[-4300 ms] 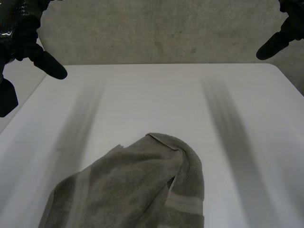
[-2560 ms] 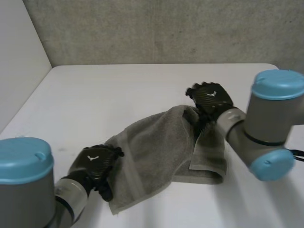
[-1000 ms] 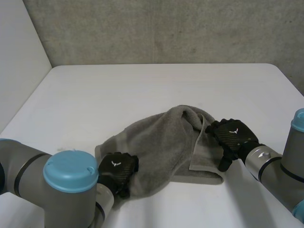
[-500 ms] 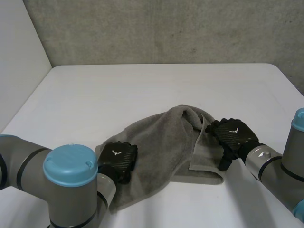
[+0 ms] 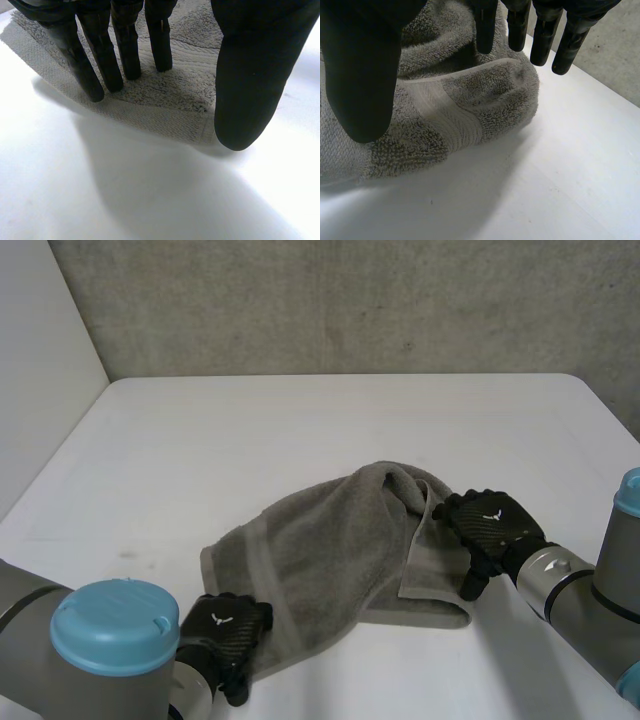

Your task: Fold the towel.

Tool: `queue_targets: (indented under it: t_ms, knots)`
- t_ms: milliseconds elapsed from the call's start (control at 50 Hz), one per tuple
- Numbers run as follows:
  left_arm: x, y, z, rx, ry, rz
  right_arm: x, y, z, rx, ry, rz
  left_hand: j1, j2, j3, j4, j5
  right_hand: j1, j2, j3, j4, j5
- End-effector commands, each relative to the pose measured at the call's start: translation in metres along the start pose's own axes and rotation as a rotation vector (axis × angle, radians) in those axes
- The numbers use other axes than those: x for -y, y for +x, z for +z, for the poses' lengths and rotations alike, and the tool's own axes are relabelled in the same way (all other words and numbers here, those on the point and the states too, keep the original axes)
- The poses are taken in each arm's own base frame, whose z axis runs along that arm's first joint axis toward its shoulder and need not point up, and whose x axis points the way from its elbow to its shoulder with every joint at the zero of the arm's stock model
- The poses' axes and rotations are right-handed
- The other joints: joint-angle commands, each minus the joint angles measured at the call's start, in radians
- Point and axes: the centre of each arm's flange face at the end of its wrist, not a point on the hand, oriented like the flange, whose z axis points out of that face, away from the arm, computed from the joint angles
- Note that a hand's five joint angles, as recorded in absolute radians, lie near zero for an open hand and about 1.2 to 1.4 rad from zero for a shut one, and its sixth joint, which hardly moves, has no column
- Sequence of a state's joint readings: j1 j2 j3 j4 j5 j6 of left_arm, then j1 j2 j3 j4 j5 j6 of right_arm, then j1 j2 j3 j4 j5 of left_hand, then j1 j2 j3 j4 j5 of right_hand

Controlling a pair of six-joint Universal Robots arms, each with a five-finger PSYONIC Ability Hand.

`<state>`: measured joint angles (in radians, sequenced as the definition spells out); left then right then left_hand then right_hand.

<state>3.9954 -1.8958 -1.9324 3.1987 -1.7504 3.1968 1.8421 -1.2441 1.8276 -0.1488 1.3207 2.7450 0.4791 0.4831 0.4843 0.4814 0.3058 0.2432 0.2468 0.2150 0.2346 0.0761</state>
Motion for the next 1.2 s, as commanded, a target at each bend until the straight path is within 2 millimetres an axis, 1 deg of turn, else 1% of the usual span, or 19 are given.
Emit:
queue_targets:
  t_ms: [20,220,560,600,620,660,680,700,860,900,940,960,980,1000,1040,1100,1120,1180,1200]
  knots:
    - [0.002,0.001,0.005,0.001,0.035,-0.006,-0.001,0.0,0.0,0.001,-0.002,0.0,0.081,0.077,0.076,0.079,0.08,-0.069,-0.072,-0.04,-0.06,-0.076]
    - [0.003,0.002,0.017,0.006,0.083,-0.017,-0.002,-0.002,-0.001,0.004,-0.006,0.0,0.283,0.279,0.278,0.281,0.282,-0.069,-0.072,-0.04,-0.06,-0.076]
    - [0.008,0.004,0.035,0.009,0.114,-0.024,-0.002,-0.001,-0.001,0.002,-0.005,-0.001,0.471,0.467,0.466,0.469,0.47,-0.069,-0.072,-0.04,-0.06,-0.076]
    - [0.011,0.004,0.036,0.01,0.126,-0.025,-0.002,-0.001,-0.001,0.002,-0.005,-0.001,0.606,0.602,0.6,0.603,0.604,-0.069,-0.072,-0.04,-0.06,-0.076]
    - [0.011,0.004,0.036,0.01,0.126,-0.025,-0.002,-0.001,-0.001,0.002,-0.005,-0.001,0.606,0.602,0.601,0.604,0.605,-0.069,-0.072,-0.04,-0.06,-0.076]
    - [0.018,0.002,0.037,0.016,0.151,-0.033,-0.002,-0.001,-0.001,0.002,-0.005,-0.001,0.822,0.818,0.817,0.82,0.821,-0.069,-0.072,-0.04,-0.06,-0.076]
    - [0.019,0.002,0.037,0.016,0.151,-0.033,-0.002,-0.001,-0.001,0.002,-0.005,-0.001,0.824,0.82,0.818,0.821,0.822,-0.069,-0.072,-0.04,-0.06,-0.076]
    - [0.023,0.002,0.037,0.019,0.167,-0.036,-0.002,-0.001,-0.001,0.002,-0.004,-0.001,0.916,0.912,0.911,0.914,0.915,-0.069,-0.072,-0.04,-0.06,-0.076]
    - [0.044,-0.001,0.031,0.029,0.26,-0.042,0.002,0.003,0.0,-0.01,0.007,-0.001,0.917,0.913,0.912,0.915,0.916,-0.069,-0.072,-0.04,-0.06,-0.076]
    - [0.051,-0.005,0.029,0.041,0.283,-0.032,0.002,0.006,0.0,-0.018,0.008,0.002,0.917,0.913,0.912,0.915,0.916,-0.069,-0.072,-0.04,-0.06,-0.076]
    - [0.069,-0.02,0.021,0.088,0.342,-0.021,0.005,0.015,0.001,-0.041,0.003,0.012,0.917,0.913,0.912,0.915,0.916,-0.069,-0.072,-0.04,-0.06,-0.076]
    - [0.069,-0.02,0.021,0.089,0.342,-0.021,0.005,0.015,0.001,-0.041,0.003,0.013,0.917,0.913,0.912,0.915,0.916,-0.069,-0.072,-0.04,-0.06,-0.076]
    - [0.079,-0.029,0.016,0.116,0.373,-0.019,0.006,0.02,0.001,-0.056,0.002,0.024,0.917,0.913,0.912,0.915,0.916,-0.069,-0.072,-0.04,-0.06,-0.076]
    - [0.079,-0.029,0.016,0.117,0.373,-0.019,0.008,0.021,-0.002,-0.056,-0.012,0.031,0.917,0.913,0.912,0.915,0.916,-0.069,-0.072,-0.04,-0.06,-0.076]
    - [0.092,-0.042,0.009,0.158,0.415,-0.015,0.011,0.022,-0.008,-0.052,-0.032,0.038,0.917,0.913,0.912,0.915,0.916,-0.069,-0.072,-0.04,-0.06,-0.076]
    - [0.1,-0.054,0.009,0.194,0.434,-0.027,0.012,0.02,-0.018,-0.024,-0.077,0.061,0.917,0.913,0.912,0.915,0.916,-0.069,-0.072,-0.04,-0.06,-0.076]
    - [0.1,-0.054,0.009,0.194,0.434,-0.027,0.012,0.02,-0.018,-0.024,-0.077,0.061,0.917,0.913,0.912,0.915,0.916,-0.069,-0.072,-0.04,-0.06,-0.076]
    - [0.101,-0.074,0.016,0.247,0.425,-0.052,0.005,0.008,-0.023,0.045,-0.089,0.084,0.917,0.913,0.912,0.915,0.916,-0.069,-0.072,-0.04,-0.06,-0.076]
    - [0.101,-0.074,0.016,0.247,0.425,-0.052,0.005,0.008,-0.023,0.045,-0.089,0.084,0.917,0.913,0.912,0.915,0.916,-0.069,-0.072,-0.04,-0.06,-0.076]
